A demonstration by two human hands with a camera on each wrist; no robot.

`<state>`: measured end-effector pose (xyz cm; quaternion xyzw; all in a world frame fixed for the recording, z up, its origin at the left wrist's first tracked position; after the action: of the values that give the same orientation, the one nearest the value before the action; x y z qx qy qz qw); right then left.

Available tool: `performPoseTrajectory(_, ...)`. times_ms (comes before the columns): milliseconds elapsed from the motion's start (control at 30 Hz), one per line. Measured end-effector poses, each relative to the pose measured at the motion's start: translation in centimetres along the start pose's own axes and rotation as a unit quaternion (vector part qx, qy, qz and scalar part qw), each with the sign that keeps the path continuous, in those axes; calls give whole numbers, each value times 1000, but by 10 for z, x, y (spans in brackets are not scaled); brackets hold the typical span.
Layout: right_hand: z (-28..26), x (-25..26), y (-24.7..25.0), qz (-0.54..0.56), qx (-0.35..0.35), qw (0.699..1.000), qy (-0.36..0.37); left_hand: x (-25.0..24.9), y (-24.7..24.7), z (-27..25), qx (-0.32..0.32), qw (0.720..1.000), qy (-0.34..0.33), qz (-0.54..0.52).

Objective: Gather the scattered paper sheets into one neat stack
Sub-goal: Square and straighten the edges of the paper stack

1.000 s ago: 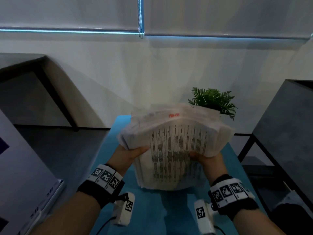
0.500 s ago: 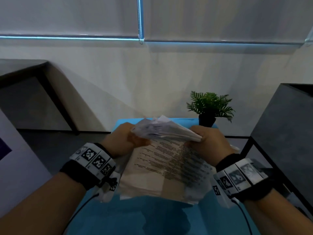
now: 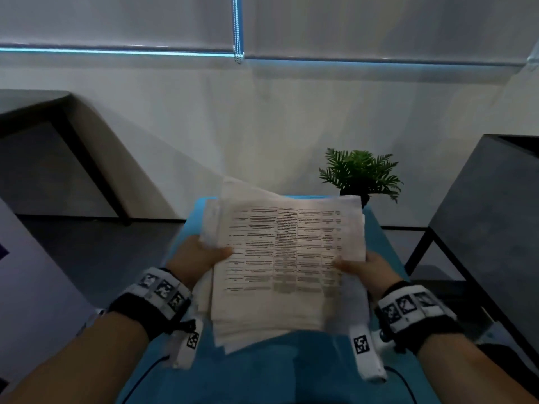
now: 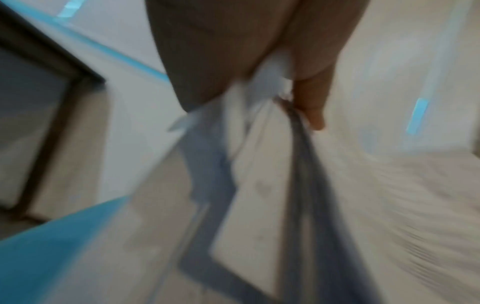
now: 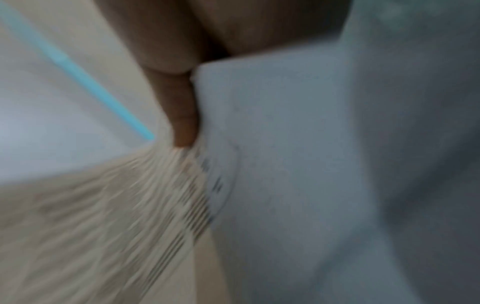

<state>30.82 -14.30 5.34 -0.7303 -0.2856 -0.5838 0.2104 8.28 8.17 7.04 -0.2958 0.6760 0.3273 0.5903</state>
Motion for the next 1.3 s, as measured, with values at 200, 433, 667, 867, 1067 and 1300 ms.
performPoseTrajectory(200,-14,-5,-3,14,-116,984,131,-1,-26,-16,-82,993,-75,-43)
performPoseTrajectory(433,-8,-24,-1,59,-88,988,109,11,-19,-19,-110,990,-72,-58)
performPoseTrajectory(667,3,-32,6,81,-73,986,126,2,-20,-24,-49,990,-92,-96)
performPoseTrajectory(867,3,-30,12,113,-67,981,144,8,-7,-18,-49,986,-128,-91)
performPoseTrajectory(1067,7,-35,8,110,-46,985,127,29,-14,-18,-46,995,-31,-86)
performPoseTrajectory(1300,2,-33,12,149,-52,975,157,12,-10,-20,-51,986,-100,-123)
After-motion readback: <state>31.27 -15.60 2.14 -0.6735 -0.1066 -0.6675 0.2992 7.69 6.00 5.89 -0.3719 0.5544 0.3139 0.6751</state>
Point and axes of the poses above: each hand's wrist, its own z-axis towards the middle knuckle, its own y-axis out of the back of the hand, x = y × z, the point moved 5 cm from there along z, towards the middle knuckle, and after that the axes turned 2 degrees about -x, right-handed, at the moved point
